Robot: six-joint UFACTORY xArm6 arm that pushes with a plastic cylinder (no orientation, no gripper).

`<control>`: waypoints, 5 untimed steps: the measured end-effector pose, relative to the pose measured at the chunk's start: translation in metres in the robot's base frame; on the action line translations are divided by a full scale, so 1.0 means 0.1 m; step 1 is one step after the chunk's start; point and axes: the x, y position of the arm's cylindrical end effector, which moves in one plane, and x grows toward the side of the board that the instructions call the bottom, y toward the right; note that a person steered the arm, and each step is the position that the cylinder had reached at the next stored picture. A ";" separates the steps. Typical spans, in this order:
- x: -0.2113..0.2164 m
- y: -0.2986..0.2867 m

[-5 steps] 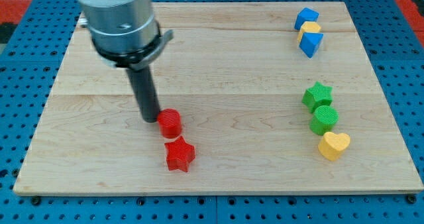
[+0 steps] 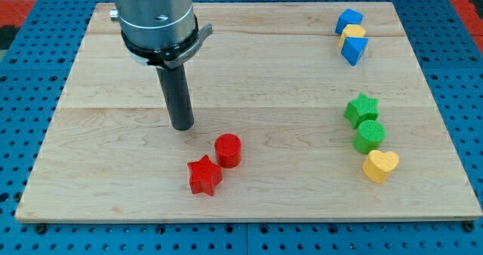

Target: Push the yellow hexagon towards the center

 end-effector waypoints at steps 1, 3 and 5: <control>0.08 0.10; 0.08 0.20; -0.47 0.45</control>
